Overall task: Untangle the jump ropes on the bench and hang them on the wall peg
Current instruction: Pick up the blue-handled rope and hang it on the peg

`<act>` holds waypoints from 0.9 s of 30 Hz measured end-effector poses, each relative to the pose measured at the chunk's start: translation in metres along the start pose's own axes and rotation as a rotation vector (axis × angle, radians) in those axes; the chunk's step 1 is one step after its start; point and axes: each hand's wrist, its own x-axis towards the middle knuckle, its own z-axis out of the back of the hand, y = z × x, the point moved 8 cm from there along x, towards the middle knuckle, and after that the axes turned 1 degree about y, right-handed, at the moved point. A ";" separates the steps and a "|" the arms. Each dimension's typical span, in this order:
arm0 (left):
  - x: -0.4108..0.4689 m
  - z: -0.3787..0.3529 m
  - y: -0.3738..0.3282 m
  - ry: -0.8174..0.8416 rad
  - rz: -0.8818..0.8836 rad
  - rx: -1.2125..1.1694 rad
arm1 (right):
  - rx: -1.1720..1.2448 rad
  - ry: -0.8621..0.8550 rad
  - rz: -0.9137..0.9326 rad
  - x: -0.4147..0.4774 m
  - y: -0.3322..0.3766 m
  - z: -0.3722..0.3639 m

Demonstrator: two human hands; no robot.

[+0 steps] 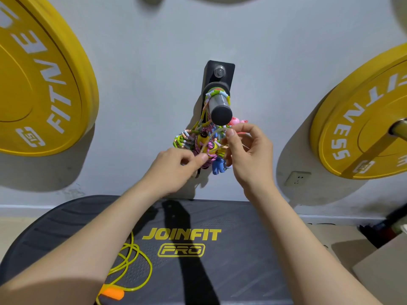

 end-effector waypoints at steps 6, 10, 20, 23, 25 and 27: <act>0.026 0.024 -0.013 -0.212 -0.054 -0.275 | 0.022 -0.167 0.008 0.024 0.009 0.001; 0.043 0.031 -0.021 -0.366 -0.043 -0.250 | -0.062 -0.283 0.009 0.036 0.007 0.005; 0.037 0.040 -0.050 -0.805 -0.216 -0.232 | 0.072 -0.358 -0.110 0.059 -0.014 0.000; 0.042 0.031 -0.051 -0.755 -0.222 -0.088 | 0.103 -0.329 -0.134 0.061 -0.021 -0.001; 0.046 0.022 -0.050 -0.683 -0.214 0.016 | 0.070 -0.307 -0.105 0.059 -0.021 -0.001; 0.051 0.016 -0.047 -0.601 -0.234 0.058 | -0.045 -0.267 -0.039 0.059 -0.017 0.000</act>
